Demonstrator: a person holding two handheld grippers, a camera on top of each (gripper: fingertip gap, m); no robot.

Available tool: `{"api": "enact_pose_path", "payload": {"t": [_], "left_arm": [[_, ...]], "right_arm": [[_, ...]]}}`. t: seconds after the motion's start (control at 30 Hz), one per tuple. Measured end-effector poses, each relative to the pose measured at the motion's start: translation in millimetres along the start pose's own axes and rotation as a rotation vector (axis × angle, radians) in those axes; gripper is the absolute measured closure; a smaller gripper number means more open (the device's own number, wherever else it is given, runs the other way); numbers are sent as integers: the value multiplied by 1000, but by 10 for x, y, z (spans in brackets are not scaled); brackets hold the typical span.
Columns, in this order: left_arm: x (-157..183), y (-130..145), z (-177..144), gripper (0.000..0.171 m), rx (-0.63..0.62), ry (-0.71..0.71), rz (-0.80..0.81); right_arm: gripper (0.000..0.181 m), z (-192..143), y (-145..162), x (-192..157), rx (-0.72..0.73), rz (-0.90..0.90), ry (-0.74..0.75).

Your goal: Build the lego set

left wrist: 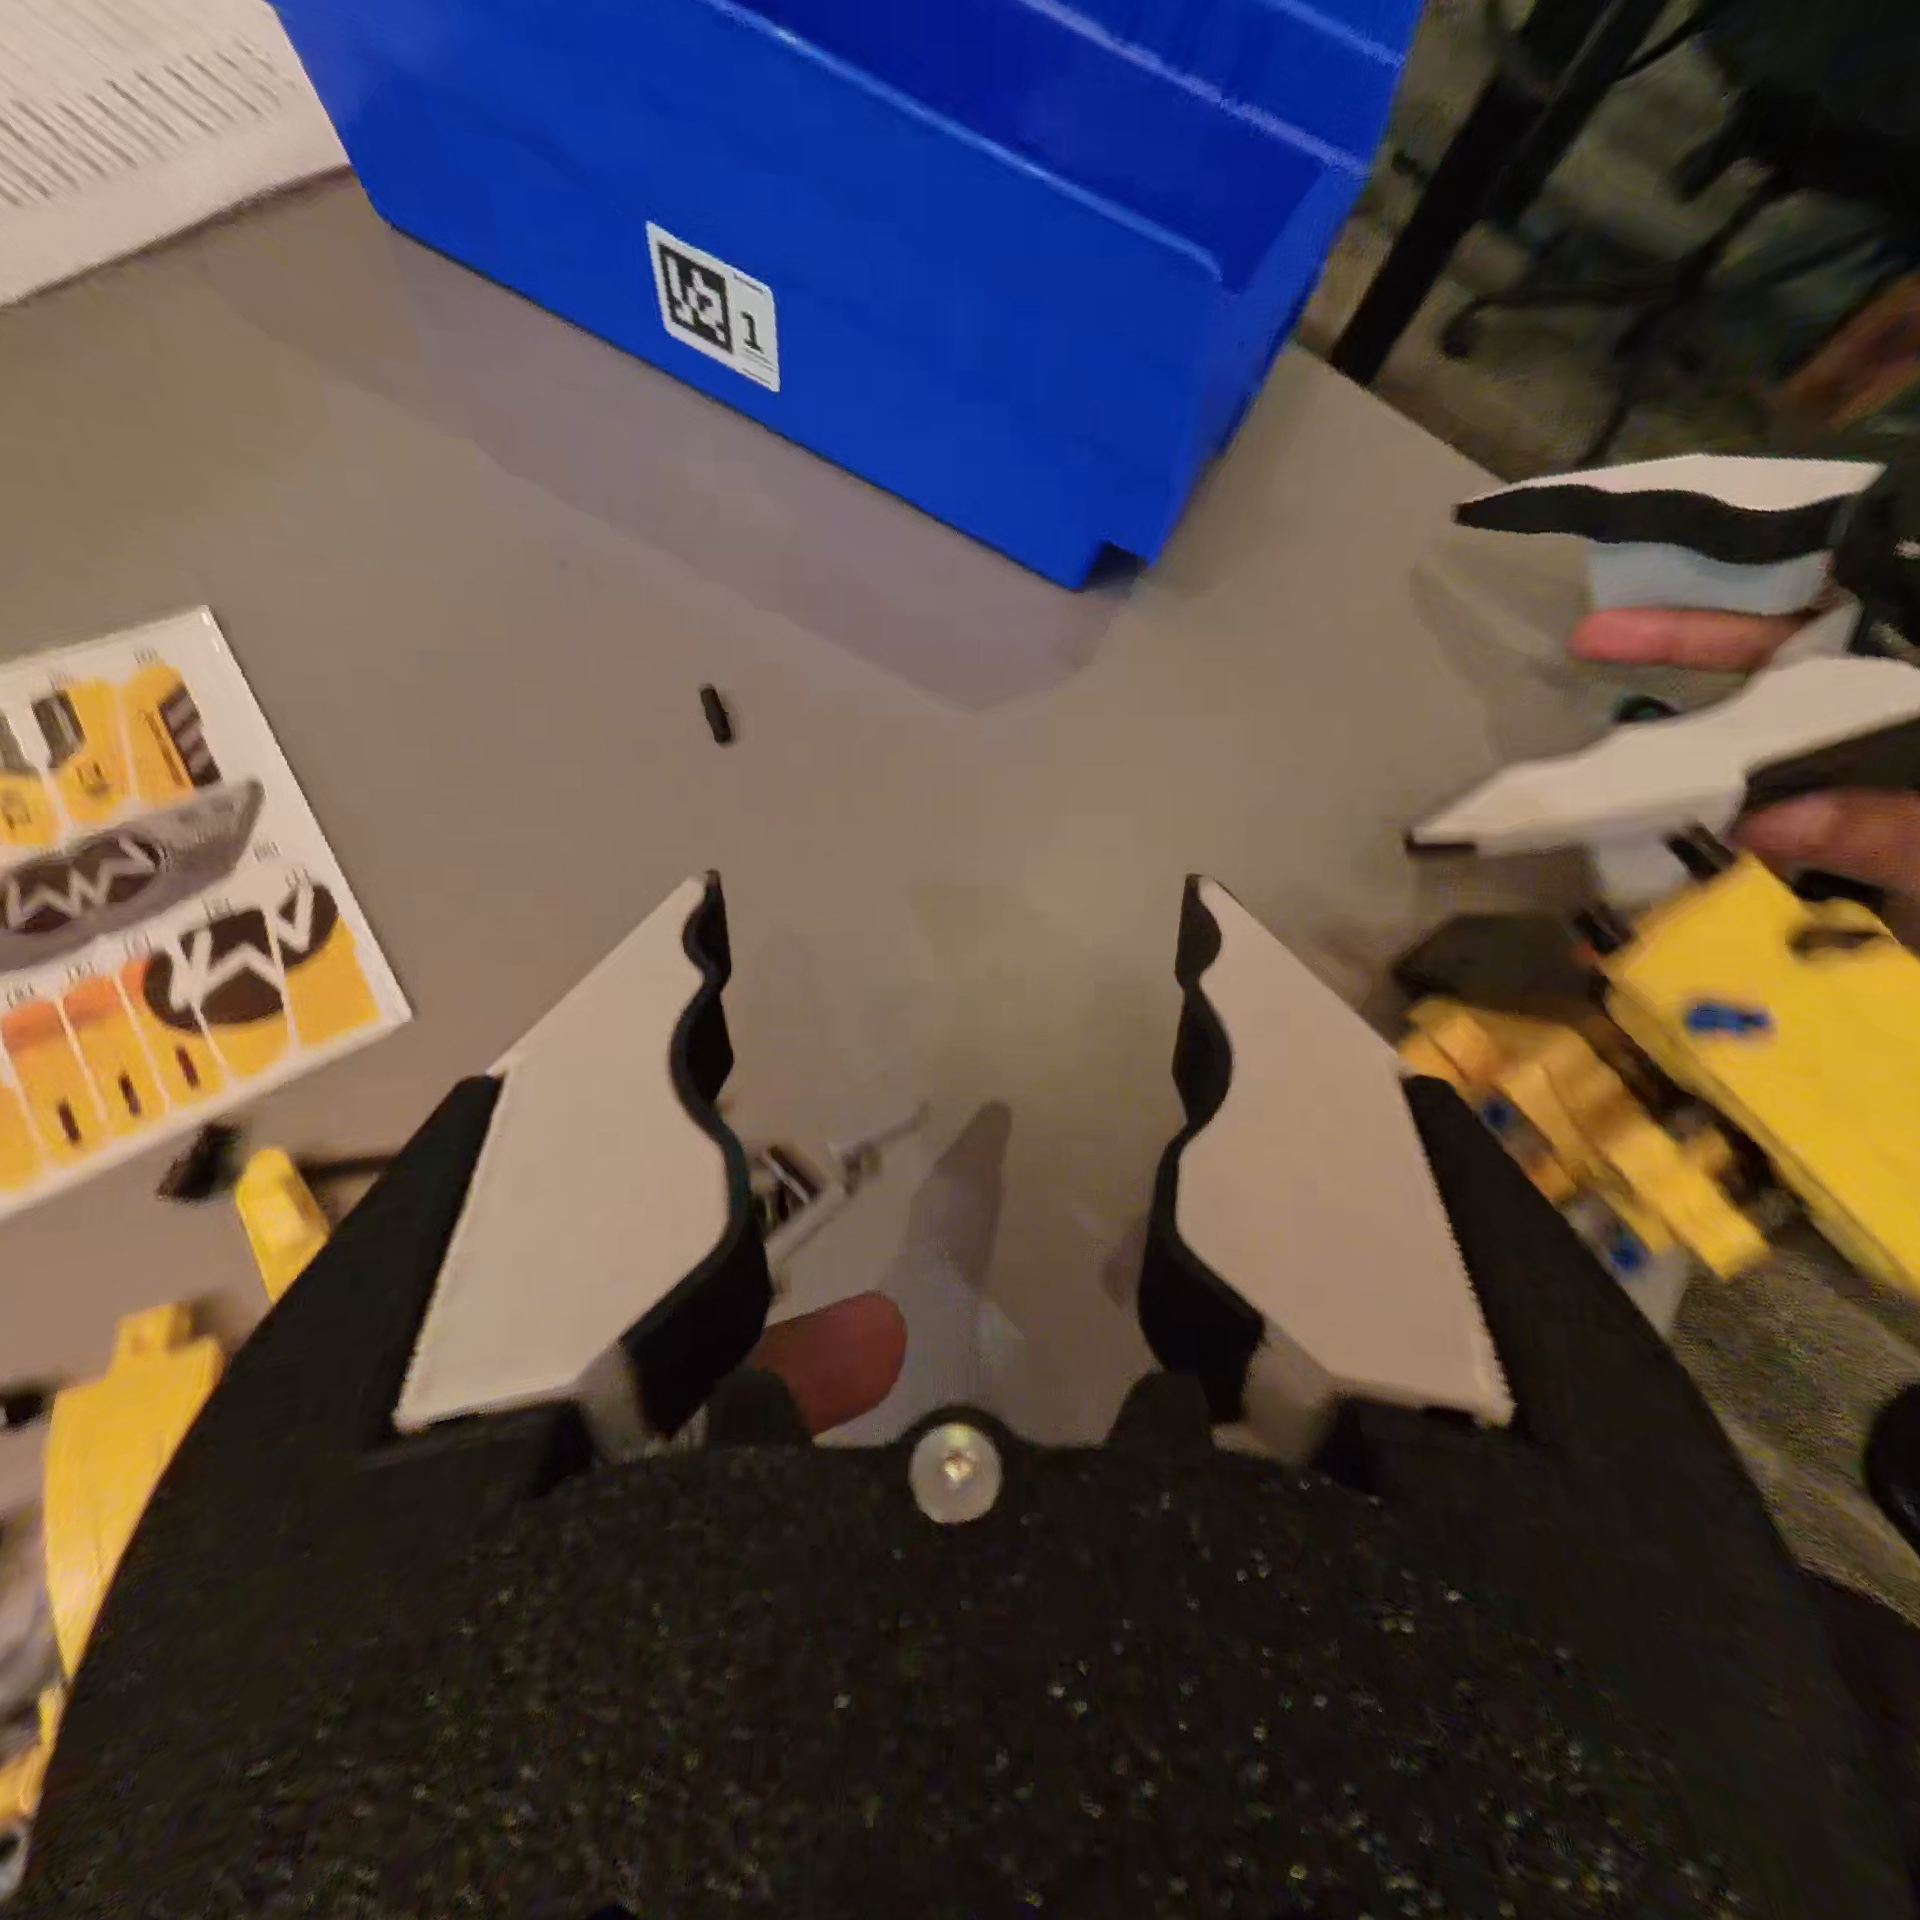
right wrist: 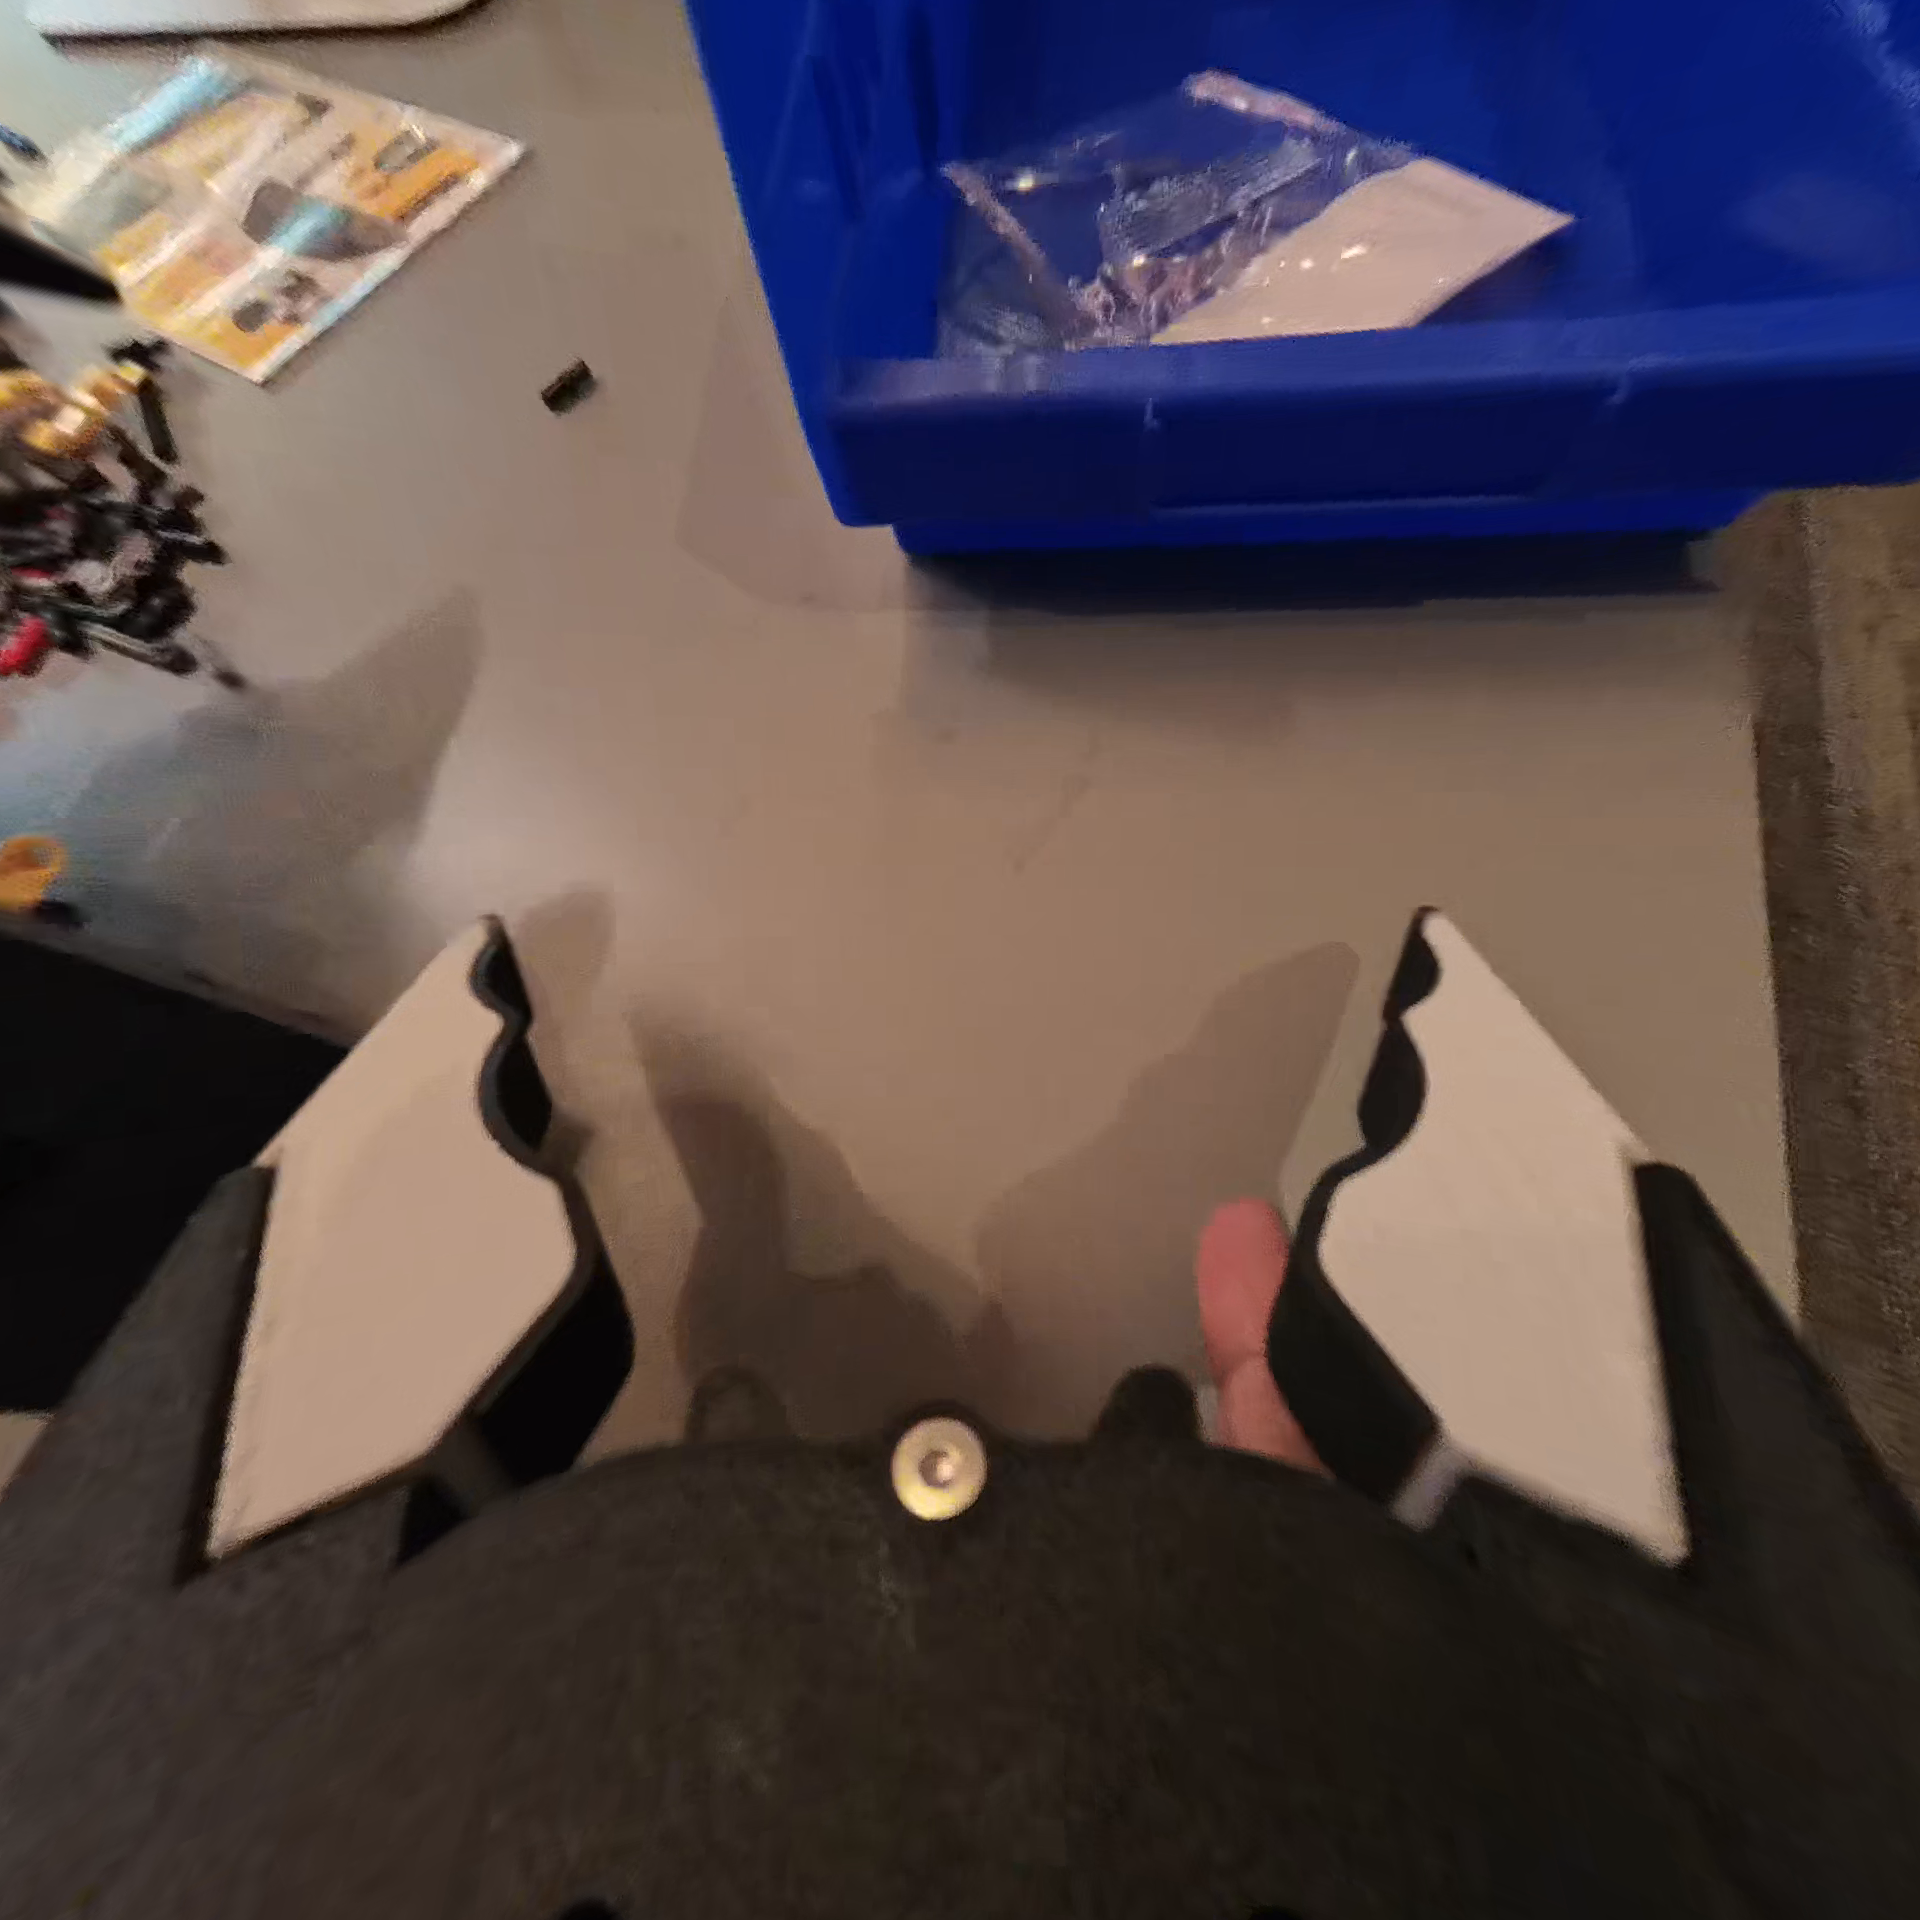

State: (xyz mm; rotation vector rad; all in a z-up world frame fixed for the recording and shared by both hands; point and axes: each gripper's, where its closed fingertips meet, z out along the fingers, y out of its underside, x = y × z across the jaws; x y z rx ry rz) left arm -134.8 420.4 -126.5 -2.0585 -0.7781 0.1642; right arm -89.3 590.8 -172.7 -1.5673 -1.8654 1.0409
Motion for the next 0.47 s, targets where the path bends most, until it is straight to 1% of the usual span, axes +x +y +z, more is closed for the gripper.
{"api": "enact_pose_path", "payload": {"t": [0.03, 0.1, 0.13, 0.2, 0.27, 0.33, 0.37, 0.47], "left_arm": [[-12, -61, 102, 84, -13, -12, 6], [-65, -169, 322, 78, -28, -53, 15], [-140, -176, 434, 77, -55, -103, 30], [-297, -124, 633, 75, -130, -210, 68], [-377, -33, 773, 74, -198, -275, 93], [-362, 43, 871, 76, -221, -280, 91], [-335, 4, 887, 74, -183, -259, 71], [-320, 47, 938, 76, -176, -219, 24]], "right_arm": [[25, 54, 6, 29, -23, -11, 32], [25, 132, 47, 248, -85, -30, 198], [26, 155, 58, 314, -106, -37, 248], [27, 172, 73, 325, -121, -31, 250], [28, 190, 111, 319, -143, 4, 215], [28, 199, 142, 325, -160, 31, 182], [28, 197, 143, 324, -160, 25, 181], [28, 197, 141, 324, -160, 25, 182]]}}
